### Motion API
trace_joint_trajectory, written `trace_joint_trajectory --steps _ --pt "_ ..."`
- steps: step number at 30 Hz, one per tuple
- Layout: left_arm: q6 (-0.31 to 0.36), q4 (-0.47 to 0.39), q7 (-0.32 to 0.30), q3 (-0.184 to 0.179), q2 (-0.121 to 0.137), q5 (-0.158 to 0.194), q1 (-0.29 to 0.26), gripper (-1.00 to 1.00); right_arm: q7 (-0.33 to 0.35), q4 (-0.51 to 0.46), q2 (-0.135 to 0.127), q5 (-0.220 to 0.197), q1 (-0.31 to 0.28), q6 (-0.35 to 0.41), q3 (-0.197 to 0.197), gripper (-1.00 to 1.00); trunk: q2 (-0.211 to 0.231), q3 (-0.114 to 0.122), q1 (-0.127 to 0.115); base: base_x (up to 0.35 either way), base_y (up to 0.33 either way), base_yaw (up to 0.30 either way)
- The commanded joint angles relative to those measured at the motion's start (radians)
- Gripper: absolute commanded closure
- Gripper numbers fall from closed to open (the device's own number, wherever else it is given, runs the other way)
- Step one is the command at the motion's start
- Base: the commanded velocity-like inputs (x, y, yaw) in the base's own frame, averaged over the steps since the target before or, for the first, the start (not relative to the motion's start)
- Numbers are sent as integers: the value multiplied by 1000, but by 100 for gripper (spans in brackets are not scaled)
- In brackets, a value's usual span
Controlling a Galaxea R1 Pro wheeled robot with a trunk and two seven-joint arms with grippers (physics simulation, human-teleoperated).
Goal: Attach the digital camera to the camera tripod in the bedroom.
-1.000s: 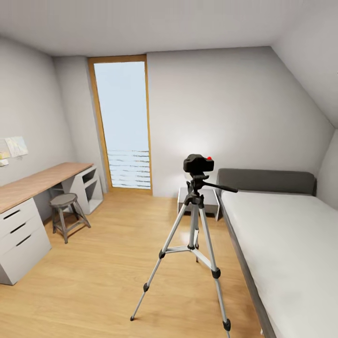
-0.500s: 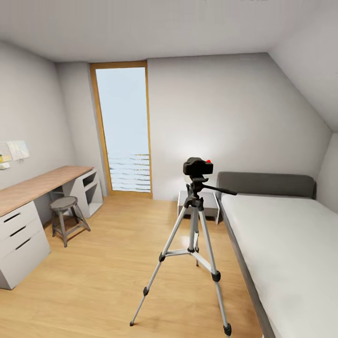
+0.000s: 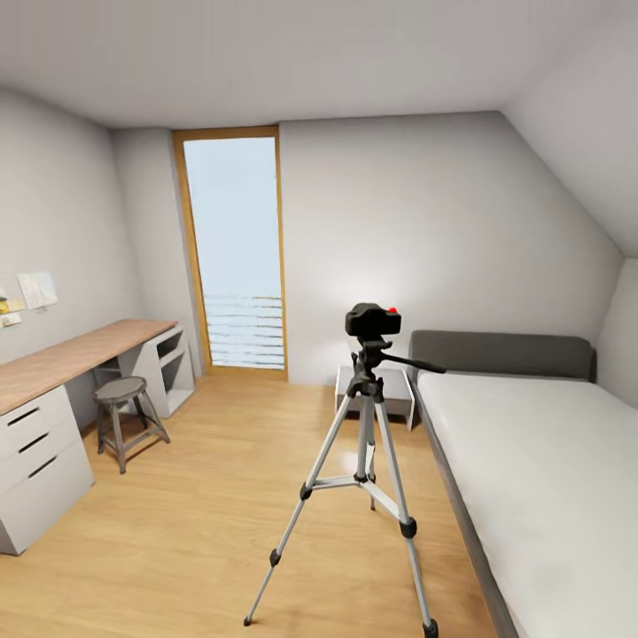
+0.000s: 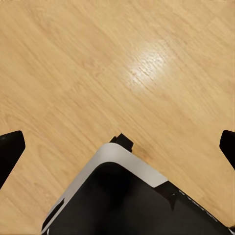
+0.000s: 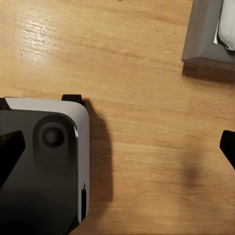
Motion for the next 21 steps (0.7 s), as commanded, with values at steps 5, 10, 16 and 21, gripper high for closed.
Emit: trace_joint_trajectory --steps 5,10,16,21 --pt "-2 -1 3 -8 0 9 0 -100 2 3 -1 7 -1 -5 -4 -100 0 7 0 0 0 0" --pt "-2 -1 3 -8 0 8 0 -100 1 3 0 8 -1 0 -4 -100 0 10 0 0 0 0" --pt "-2 -1 3 -8 0 8 0 -100 1 3 0 7 -1 2 -4 -100 0 11 0 0 0 0" --pt "-2 -1 3 -8 0 8 0 -100 1 3 -1 7 -1 -2 -4 -100 0 15 0 0 0 0"
